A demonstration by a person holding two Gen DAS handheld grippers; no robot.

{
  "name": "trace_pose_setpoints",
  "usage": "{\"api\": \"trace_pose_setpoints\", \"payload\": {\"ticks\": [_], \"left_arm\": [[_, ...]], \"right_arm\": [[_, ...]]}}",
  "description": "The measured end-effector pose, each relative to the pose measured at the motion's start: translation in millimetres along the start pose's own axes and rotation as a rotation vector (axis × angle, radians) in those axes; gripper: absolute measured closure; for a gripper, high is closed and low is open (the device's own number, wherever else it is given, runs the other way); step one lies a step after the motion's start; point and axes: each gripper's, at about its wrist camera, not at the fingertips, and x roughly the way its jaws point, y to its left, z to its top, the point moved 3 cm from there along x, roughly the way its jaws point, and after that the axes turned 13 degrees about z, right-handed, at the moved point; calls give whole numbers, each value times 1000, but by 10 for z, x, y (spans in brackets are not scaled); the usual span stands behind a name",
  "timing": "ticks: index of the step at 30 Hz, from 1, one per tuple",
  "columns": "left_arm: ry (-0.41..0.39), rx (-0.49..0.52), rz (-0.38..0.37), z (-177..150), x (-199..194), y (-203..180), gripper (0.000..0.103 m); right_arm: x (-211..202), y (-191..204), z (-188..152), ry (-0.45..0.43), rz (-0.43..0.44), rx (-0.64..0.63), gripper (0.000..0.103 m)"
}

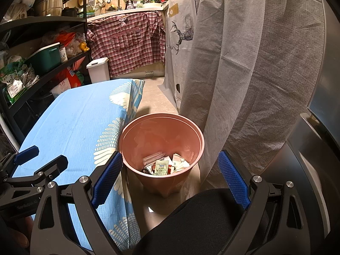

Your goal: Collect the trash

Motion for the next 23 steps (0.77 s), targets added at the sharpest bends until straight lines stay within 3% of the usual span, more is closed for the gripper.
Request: {"api": "trace_pose_setpoints", "payload": {"ticks": [23], "left_arm": [[0, -17, 7, 13, -8, 0, 8]], "right_arm": [[-2, 6, -4, 0, 0, 0, 13]]}}
